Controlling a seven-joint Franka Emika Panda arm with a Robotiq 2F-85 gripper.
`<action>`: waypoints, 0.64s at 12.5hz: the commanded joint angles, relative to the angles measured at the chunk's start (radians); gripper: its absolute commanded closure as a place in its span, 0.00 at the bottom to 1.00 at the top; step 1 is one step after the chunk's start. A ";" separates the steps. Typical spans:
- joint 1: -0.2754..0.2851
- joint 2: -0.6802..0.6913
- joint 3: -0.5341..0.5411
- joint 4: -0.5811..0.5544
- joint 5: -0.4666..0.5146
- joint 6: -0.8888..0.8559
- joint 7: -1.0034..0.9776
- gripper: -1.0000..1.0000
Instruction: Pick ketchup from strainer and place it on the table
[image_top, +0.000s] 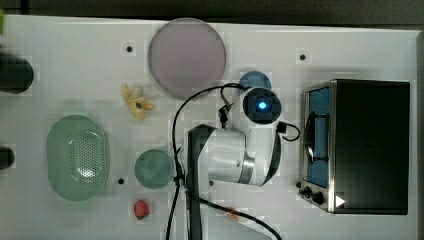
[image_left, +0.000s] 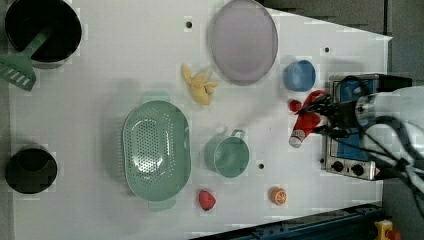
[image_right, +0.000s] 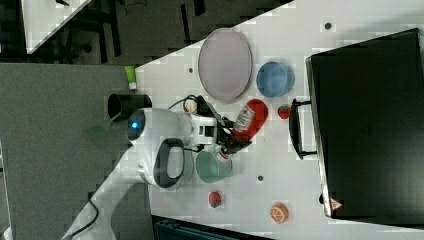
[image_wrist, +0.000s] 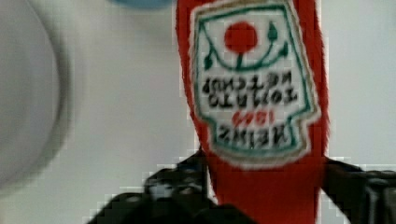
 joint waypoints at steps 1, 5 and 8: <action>0.036 0.033 0.021 -0.017 -0.001 0.060 -0.031 0.00; 0.037 -0.106 0.041 0.067 0.001 -0.060 -0.027 0.00; 0.040 -0.182 0.050 0.209 0.000 -0.263 0.012 0.00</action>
